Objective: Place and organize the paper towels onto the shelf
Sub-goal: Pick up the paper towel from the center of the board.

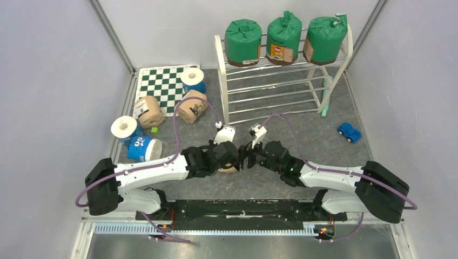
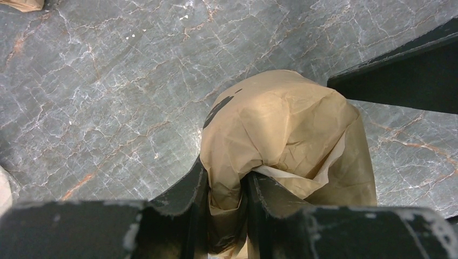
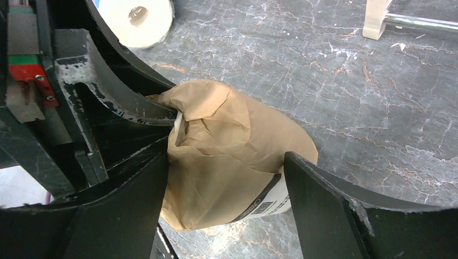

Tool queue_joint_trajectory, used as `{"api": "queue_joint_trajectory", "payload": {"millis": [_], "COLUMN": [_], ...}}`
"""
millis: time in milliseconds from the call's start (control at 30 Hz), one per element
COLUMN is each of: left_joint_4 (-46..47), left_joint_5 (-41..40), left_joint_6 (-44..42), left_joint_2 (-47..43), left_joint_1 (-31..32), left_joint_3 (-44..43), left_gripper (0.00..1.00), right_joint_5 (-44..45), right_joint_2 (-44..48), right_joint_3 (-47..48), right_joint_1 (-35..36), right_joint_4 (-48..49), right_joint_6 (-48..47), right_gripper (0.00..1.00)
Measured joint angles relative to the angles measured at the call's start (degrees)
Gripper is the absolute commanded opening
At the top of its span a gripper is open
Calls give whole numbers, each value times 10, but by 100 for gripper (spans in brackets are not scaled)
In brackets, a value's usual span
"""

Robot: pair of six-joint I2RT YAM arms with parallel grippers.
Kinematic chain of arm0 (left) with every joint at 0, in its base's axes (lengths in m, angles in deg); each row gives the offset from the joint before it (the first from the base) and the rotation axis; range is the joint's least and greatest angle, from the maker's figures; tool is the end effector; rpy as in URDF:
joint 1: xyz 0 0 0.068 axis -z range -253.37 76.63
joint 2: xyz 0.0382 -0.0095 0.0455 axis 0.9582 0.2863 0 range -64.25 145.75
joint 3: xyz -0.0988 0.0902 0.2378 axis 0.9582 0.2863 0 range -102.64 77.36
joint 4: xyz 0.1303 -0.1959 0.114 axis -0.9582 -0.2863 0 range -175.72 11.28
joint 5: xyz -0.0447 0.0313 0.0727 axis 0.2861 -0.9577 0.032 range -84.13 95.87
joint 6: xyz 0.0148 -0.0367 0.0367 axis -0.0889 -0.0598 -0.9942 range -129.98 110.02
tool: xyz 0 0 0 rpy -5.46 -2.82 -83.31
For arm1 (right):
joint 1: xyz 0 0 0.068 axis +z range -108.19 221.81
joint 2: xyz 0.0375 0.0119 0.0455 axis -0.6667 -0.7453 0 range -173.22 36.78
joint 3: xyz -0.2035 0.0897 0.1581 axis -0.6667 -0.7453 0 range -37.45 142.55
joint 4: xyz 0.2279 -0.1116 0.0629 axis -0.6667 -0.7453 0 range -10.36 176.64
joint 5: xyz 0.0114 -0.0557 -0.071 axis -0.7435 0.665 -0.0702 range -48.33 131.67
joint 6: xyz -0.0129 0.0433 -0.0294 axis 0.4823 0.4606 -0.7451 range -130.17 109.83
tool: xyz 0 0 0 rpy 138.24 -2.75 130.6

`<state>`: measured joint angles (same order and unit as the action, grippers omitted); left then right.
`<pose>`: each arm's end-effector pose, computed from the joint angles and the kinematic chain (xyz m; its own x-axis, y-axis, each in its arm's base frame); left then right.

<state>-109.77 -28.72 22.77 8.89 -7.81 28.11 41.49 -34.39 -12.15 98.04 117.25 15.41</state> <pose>0.1222 -0.2202 0.2372 -0.6174 0.2817 -0.7345 0.3336 0.9393 0.0799 0.1414 0.2114 0.2006 -0.4916 0.0415 -0.8698 -0.6882 0.5936 0.4173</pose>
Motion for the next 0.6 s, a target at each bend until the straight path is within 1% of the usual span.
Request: {"api": "queue_joint_trajectory", "payload": {"millis": [100,167,267,400,533,600], "left_joint_4": [-1,-1,-2,0,11,20], "left_joint_5": [-4,-8,-12,-8,-8,-2], "left_joint_6": [0,0,0,0,0,1], "left_joint_2": [0,0,0,0,-6,-19], "left_joint_1": [1,1,2,4,6,8], "left_joint_3": [-5,-7,-9,-15,-23,-23], "left_gripper": [30,35,45,53,68,78], "right_joint_5": [3,8,26,52,72,77], "right_joint_2": [-1,-3,-17,-37,-40,-40], "right_joint_3": [2,4,13,19,19,18], "right_joint_1": [0,1,2,3,3,3], "right_joint_4": [0,1,2,-16,-21,-20], "right_joint_6": [5,7,10,12,16,18], "right_gripper": [79,76,66,52,37,29]}}
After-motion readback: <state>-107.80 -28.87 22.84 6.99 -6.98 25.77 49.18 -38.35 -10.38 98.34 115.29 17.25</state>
